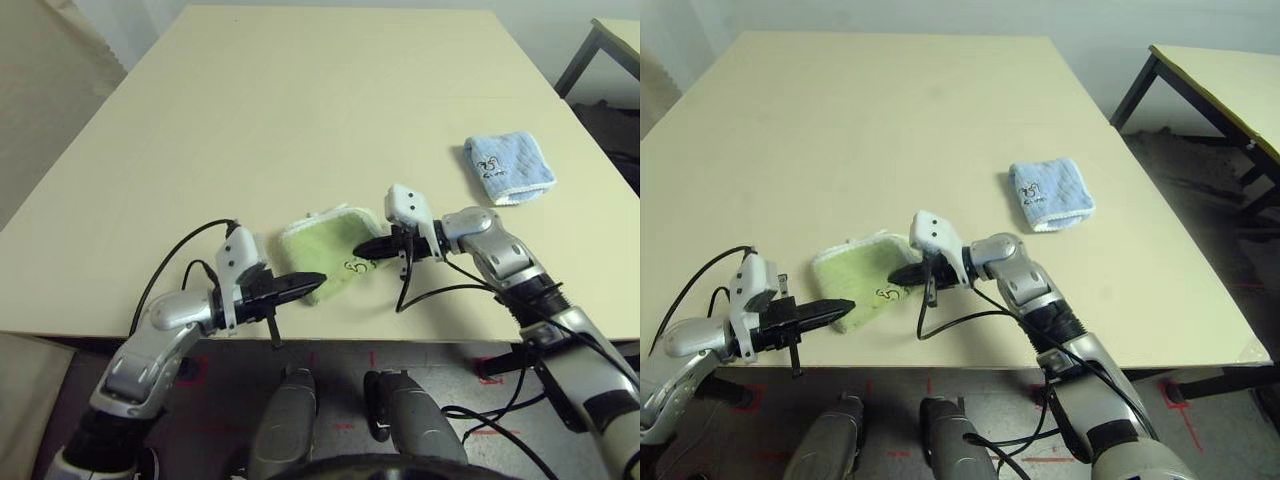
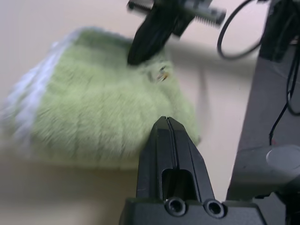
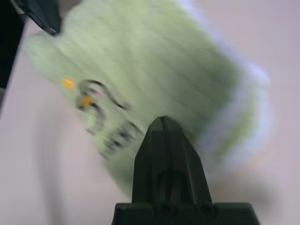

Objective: Fold the towel and set it aside.

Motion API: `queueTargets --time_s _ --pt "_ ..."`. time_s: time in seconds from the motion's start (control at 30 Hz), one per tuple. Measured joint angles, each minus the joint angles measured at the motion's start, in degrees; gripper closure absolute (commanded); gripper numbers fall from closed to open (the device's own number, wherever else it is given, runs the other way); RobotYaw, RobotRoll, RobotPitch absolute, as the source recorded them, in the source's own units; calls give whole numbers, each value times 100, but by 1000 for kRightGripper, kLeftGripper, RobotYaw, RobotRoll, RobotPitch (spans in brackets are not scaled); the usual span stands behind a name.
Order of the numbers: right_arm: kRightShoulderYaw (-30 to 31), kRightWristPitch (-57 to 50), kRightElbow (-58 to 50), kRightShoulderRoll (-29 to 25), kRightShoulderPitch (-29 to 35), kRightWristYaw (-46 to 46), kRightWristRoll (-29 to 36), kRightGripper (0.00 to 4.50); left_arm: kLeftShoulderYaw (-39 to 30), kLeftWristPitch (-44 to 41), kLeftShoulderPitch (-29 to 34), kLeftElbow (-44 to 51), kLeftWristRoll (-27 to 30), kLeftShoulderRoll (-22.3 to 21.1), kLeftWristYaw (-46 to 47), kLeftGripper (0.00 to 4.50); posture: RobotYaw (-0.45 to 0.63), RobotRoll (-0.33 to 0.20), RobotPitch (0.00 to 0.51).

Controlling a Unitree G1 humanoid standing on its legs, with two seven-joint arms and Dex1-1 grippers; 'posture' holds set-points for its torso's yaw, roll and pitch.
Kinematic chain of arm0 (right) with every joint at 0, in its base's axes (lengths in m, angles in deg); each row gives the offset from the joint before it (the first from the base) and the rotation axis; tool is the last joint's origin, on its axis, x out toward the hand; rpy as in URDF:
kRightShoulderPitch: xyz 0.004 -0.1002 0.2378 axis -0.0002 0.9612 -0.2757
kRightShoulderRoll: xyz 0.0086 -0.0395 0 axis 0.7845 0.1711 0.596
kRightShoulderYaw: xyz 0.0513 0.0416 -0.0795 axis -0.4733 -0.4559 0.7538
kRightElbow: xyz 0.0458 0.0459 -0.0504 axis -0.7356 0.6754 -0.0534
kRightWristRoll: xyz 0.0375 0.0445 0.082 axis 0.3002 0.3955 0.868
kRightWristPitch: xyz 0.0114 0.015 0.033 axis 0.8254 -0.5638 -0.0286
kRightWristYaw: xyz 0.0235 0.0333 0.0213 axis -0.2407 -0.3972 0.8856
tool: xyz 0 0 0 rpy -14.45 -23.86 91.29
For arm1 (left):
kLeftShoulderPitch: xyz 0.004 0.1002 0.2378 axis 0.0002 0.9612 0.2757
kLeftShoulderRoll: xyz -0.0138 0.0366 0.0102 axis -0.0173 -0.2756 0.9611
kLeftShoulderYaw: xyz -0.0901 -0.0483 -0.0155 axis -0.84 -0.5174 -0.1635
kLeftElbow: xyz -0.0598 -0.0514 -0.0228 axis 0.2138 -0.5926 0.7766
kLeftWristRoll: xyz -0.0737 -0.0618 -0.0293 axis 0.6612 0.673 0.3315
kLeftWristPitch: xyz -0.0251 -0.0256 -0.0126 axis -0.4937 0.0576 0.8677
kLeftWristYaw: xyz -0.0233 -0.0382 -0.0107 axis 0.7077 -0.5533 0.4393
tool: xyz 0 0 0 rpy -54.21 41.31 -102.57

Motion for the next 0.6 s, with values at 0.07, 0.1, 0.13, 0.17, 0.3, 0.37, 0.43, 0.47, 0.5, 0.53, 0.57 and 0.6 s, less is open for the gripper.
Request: queueTargets --time_s 0.07,0.1,0.13,0.17,0.3,0.37,0.43,0.47,0.5,0.53,0.57,0.6 --pt "-211 -72 -15 -113 -86 98 112 4500 -138 22 47 -59 3 -37 4 4489 65 0 142" --pt "-295 -212 -147 -167 -75 204 233 4500 -186 22 50 -108 18 -36 8 4489 65 0 142" --pt "-326 -305 -262 -181 -66 288 311 4500 -213 19 47 -131 28 -35 19 4489 62 0 142" --pt "-376 -446 -444 -178 -33 357 427 4500 -241 14 34 -139 47 -30 31 4489 62 0 142" --pt "-437 -807 -932 -11 -27 305 650 4500 -291 7 -11 -139 136 -23 34 4489 57 0 142" --pt "-441 -855 -965 75 -41 198 655 4500 -293 7 -13 -141 151 -18 25 4489 57 0 143" --pt "-448 -845 -930 163 -85 91 639 4500 -293 7 -11 -144 163 -5 8 4489 63 0 141" --pt "-448 -825 -892 203 -120 53 622 4500 -292 7 -11 -145 164 12 2 4489 68 0 141" --pt "-448 -794 -862 228 -150 23 599 4500 -291 11 -11 -150 161 28 1 4489 70 0 140" --pt "-448 -742 -840 241 -156 -1 577 4500 -289 20 -11 -171 152 47 3 4489 72 0 140" --pt "-446 -687 -795 251 -155 -26 536 4500 -279 30 -15 -215 132 73 10 4489 73 0 141" --pt "-444 -648 -754 251 -153 -32 513 4500 -263 38 -21 -252 122 96 18 4489 73 0 141"
